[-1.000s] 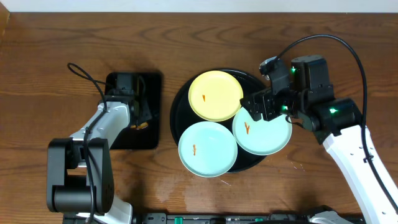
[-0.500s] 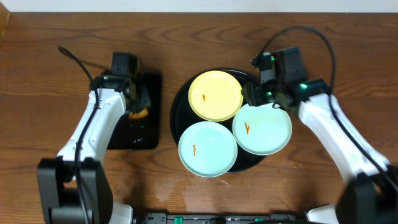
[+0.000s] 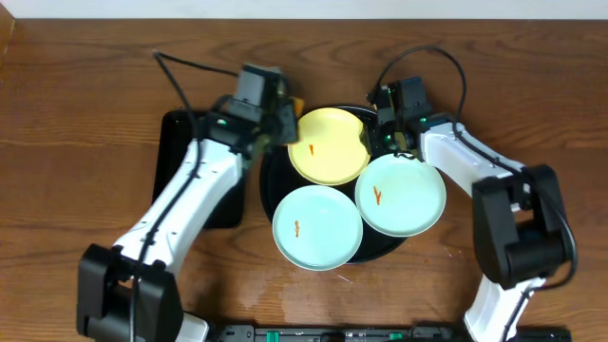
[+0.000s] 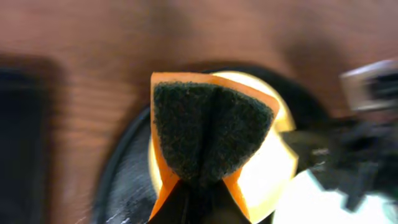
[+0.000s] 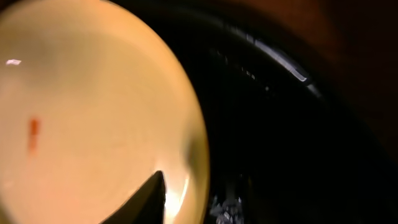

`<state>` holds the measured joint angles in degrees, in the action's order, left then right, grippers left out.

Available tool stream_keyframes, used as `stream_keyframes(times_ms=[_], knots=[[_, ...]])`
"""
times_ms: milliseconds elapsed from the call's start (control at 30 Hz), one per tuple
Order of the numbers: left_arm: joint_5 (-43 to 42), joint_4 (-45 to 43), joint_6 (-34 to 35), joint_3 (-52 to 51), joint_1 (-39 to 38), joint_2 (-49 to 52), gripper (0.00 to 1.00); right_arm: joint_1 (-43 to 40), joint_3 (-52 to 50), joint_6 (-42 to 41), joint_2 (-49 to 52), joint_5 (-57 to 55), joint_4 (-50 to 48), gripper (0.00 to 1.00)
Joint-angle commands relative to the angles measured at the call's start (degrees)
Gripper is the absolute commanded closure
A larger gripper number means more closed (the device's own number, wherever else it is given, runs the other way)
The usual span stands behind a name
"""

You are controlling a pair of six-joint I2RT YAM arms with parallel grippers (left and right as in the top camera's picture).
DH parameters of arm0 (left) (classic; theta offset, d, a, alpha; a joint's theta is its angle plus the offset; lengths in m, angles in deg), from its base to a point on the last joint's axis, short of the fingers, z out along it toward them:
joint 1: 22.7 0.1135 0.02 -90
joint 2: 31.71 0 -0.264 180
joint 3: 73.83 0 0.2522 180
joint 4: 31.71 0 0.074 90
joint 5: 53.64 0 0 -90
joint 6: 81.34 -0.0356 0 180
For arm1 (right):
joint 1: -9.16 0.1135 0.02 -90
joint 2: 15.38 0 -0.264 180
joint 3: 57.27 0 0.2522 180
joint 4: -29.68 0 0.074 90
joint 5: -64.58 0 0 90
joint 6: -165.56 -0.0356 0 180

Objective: Clean dirty plates on tray and stack at the side
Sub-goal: 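Hold yellow plate rim with right gripper and scrub it with the sponge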

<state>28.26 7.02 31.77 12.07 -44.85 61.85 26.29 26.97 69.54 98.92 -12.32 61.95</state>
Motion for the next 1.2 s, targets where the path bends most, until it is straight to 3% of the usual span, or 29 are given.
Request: stream_keyframes(times_ms=[0,33,67,333,433,567,700,900,1167], knots=[[-0.48,-3.26,3.45,0.7,-2.56,2.56,0.92,0.13,1.14,-0.83,2.86,0.02,-0.87,0.79],[-0.48,-4.35,4.04,0.7,-3.26,3.5,0.93,0.13,1.14,-0.9,3.15,0.04,-0.94,0.92],[-0.48,-4.87,4.61,0.7,-3.69,4.24,0.93,0.13,1.14,-1.36,3.34,-0.04,-0.87,0.99],[-0.74,-11.32,10.97,0.7,-6.88,13.25,0.93,0.11,1.14,-2.1,3.37,-0.33,0.52,0.99],[-5.22,-15.5,13.2,0.7,-8.04,17.14,0.93,0.13,1.14,-2.12,3.37,-1.31,0.57,0.99],[-5.18,-16.06,19.63,0.7,-8.52,22.32,0.93,0.13,1.14,-2.12,3.37,-1.27,0.83,0.99],[-3.61,-15.41,20.72,0.7,-7.91,25.42,0.93,0.11,1.14,-2.12,3.37,-1.27,1.51,0.99],[15.8,-7.65,19.96,0.87,-6.99,25.9,0.93,0.13,1.14,-2.69,3.37,-1.27,2.38,0.99],[35.85,-4.22,6.93,0.9,-6.95,25.92,0.93,0.13,1.14,-3.21,3.37,-1.27,3.1,0.99]])
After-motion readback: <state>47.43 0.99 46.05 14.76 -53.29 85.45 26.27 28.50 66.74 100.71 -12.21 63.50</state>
